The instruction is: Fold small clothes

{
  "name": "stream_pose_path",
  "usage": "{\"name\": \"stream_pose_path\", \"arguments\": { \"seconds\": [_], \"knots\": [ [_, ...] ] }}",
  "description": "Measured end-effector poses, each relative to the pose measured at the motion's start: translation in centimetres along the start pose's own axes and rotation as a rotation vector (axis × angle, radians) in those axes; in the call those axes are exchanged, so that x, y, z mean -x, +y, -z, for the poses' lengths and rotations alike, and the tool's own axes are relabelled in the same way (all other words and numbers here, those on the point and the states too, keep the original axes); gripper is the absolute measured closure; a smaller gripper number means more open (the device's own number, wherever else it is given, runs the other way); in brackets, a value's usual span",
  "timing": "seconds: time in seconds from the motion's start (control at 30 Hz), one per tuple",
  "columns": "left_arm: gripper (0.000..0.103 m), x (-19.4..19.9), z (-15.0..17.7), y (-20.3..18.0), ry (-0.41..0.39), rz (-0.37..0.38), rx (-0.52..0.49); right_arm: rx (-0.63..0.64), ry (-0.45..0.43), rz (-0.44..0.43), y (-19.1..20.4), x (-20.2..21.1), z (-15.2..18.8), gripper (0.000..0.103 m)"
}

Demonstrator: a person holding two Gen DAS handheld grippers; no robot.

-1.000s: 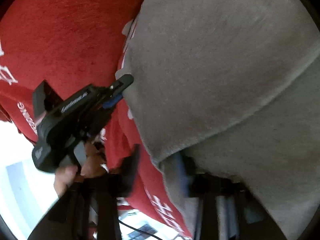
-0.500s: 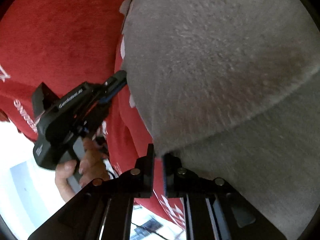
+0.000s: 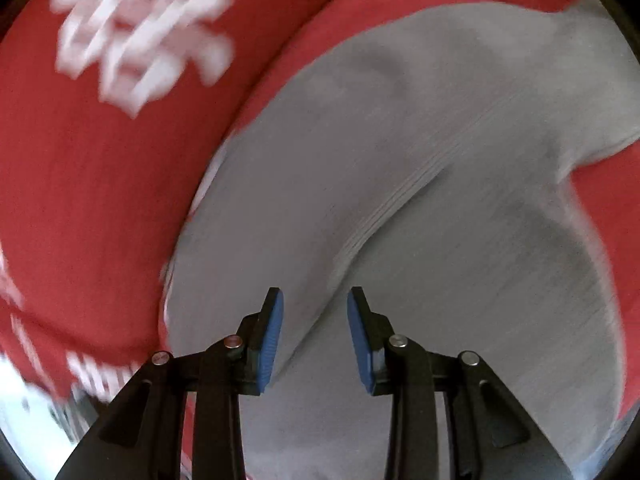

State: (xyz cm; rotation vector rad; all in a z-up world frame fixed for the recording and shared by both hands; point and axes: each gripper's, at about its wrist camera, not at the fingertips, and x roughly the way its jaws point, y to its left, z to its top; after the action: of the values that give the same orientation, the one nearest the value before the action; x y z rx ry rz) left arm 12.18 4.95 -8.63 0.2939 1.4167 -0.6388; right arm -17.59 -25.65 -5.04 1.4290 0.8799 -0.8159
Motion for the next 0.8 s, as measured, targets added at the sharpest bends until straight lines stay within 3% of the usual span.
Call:
{"name": "stream_pose_path", "arguments": {
  "seconds": [0.1,0.13,0.17,0.3,0.4,0.47,0.57,0.7,0.73,0.77,0.8],
  "knots": [
    [0.093,-0.1,0.8,0.0,-0.033,-0.011,0.019,-0.029,0.014,-0.028,-0.9,-0.6,-1.3,0.069],
    [0.093,-0.1,0.9,-0.1,-0.032,-0.017,0.017,-0.002,0.016,-0.011,-0.6,-0.4,-1.6,0.089],
    [0.093,0.0,0.9,-0.3,-0.031,-0.024,0.014,0.032,0.016,-0.009,-0.5,0.0,-2.0,0.095],
    [0.093,0.1,0.9,-0.8,-0.03,-0.055,-0.012,0.206,-0.006,-0.021,2.6,1.4,-2.9,0.095],
    [0.093,0.3,1.0,-0.9,-0.031,-0.074,-0.001,0.294,0.006,0.053,2.5,1.1,-3.5,0.095],
    [0.093,0.8,1.1,-1.0,-0.023,-0.088,0.01,0.244,0.034,0.097,0.6,1.0,-4.0,0.094],
    [0.093,1.9,1.5,-2.0,-0.022,-0.114,-0.013,0.141,0.038,0.075,-2.3,2.6,-4.4,0.094],
    [0.091,3.4,2.3,-4.2,-0.018,-0.126,-0.061,0.14,0.075,0.085,-4.0,3.6,-3.8,0.094],
    [0.073,3.6,2.5,-4.8,-0.014,-0.125,-0.068,0.151,0.088,0.09,-4.6,4.2,-3.4,0.093],
    [0.032,3.9,2.8,-5.8,-0.009,-0.128,-0.075,0.156,0.096,0.093,-4.6,4.0,-3.1,0.093],
    [0.016,4.3,3.0,-6.3,-0.012,-0.133,-0.075,0.159,0.104,0.094,-4.9,4.3,-2.8,0.092]
  ]
}}
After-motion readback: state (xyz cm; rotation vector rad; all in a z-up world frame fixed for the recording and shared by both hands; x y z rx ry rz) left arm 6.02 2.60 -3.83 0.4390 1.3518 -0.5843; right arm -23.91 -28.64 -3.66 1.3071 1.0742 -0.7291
